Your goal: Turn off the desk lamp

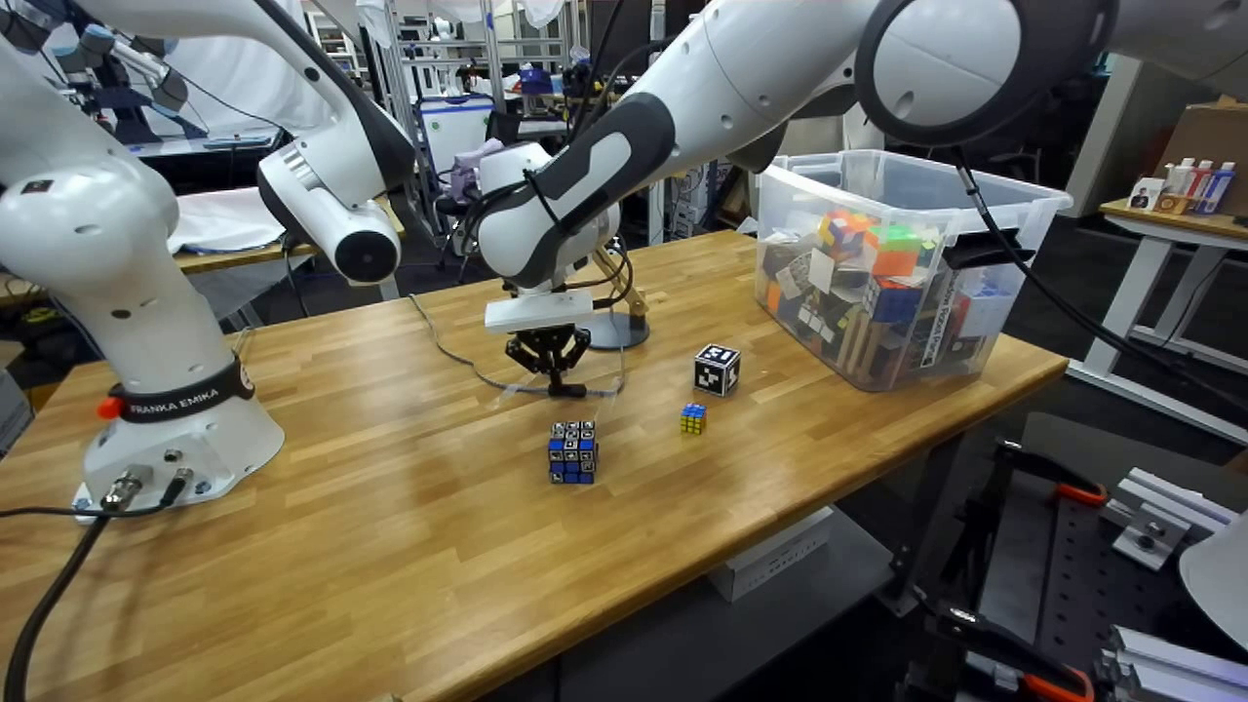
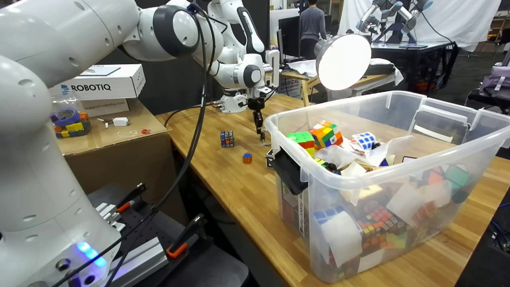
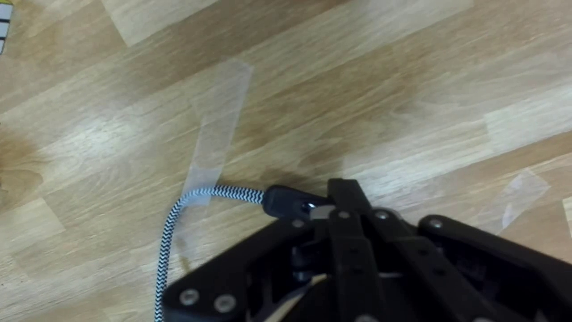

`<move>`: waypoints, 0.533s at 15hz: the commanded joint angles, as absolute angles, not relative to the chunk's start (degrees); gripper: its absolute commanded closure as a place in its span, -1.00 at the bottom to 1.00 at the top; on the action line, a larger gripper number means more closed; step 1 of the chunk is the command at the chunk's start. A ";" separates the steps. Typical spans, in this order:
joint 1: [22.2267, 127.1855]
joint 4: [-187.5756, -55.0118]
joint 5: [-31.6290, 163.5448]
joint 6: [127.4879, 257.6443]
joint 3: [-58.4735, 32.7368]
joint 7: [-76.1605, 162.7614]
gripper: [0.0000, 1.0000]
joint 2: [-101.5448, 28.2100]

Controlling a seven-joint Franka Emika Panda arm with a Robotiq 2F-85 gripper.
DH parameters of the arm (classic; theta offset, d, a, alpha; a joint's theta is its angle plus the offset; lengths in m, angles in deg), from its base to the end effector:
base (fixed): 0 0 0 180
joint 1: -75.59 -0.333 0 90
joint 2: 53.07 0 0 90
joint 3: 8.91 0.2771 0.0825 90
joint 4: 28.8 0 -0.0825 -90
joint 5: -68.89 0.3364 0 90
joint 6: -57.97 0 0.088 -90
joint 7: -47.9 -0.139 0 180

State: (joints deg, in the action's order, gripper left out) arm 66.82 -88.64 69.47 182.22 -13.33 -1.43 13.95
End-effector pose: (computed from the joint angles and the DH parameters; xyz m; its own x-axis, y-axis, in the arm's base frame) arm 0.6847 0.0677 0.0879 0.7351 -0.6777 0.0190 -0.6770 -0.7322 0.0743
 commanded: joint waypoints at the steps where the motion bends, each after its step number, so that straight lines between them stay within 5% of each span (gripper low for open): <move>1: 67.14 -86.15 69.92 180.83 -13.17 0.22 0.99 15.00; 8: 67.12 -86.07 69.94 180.63 -13.13 0.73 0.99 14.92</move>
